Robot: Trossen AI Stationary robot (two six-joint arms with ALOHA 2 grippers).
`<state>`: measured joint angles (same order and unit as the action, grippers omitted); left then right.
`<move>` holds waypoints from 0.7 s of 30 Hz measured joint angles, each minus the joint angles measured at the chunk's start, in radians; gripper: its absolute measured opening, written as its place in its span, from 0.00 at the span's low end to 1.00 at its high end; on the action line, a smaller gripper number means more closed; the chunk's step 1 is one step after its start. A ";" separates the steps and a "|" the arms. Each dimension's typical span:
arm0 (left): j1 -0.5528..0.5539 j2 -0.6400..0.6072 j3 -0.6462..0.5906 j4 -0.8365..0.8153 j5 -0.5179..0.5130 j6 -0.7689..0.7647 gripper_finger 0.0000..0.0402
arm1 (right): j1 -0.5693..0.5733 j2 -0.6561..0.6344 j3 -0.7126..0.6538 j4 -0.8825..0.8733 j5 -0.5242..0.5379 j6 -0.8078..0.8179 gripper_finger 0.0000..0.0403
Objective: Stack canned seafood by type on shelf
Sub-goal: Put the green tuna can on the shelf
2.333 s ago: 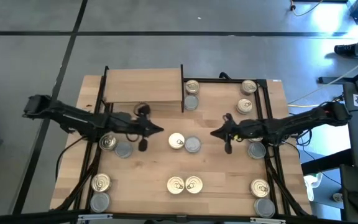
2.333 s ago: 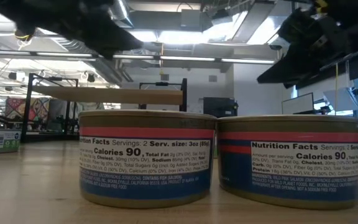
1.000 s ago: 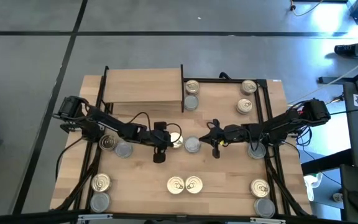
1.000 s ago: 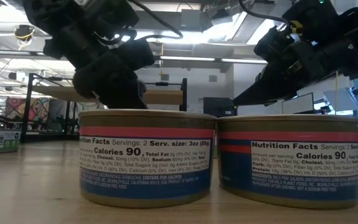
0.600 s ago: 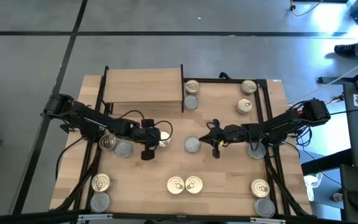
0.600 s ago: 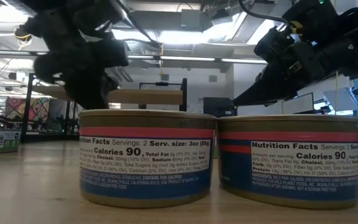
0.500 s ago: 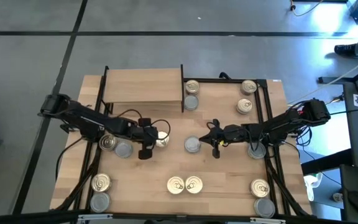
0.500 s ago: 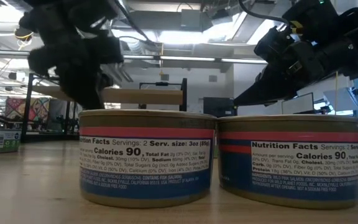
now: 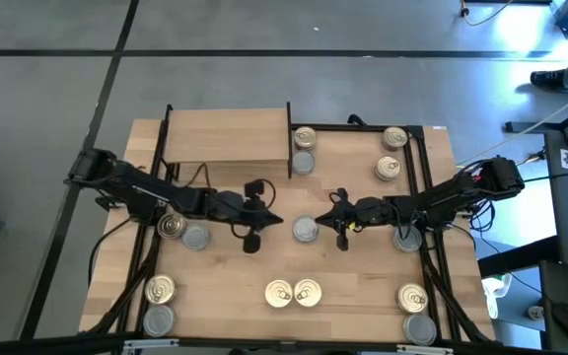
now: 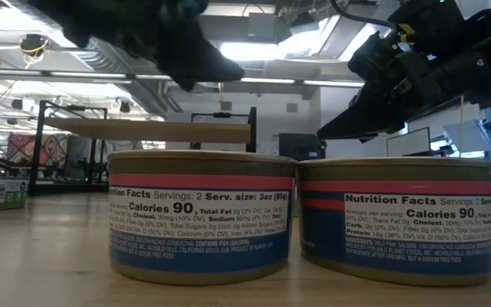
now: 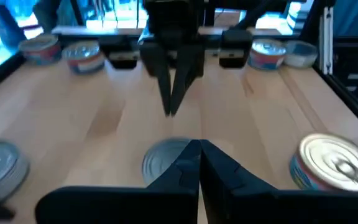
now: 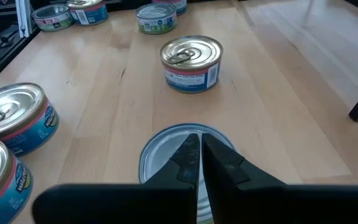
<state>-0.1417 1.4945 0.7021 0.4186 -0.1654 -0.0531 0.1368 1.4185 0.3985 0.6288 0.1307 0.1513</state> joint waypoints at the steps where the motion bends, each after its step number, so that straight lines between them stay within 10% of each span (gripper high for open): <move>1: 0.000 0.031 0.000 0.039 0.000 0.003 0.00 | 0.000 0.000 0.000 0.000 0.000 0.000 0.05; 21: 0.049 0.331 0.181 0.012 0.005 0.028 0.00 | 0.000 0.000 0.000 -0.004 0.000 0.000 0.05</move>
<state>-0.0926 1.8259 0.8829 0.4304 -0.1603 -0.0250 0.1371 1.4185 0.3985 0.6251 0.1307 0.1513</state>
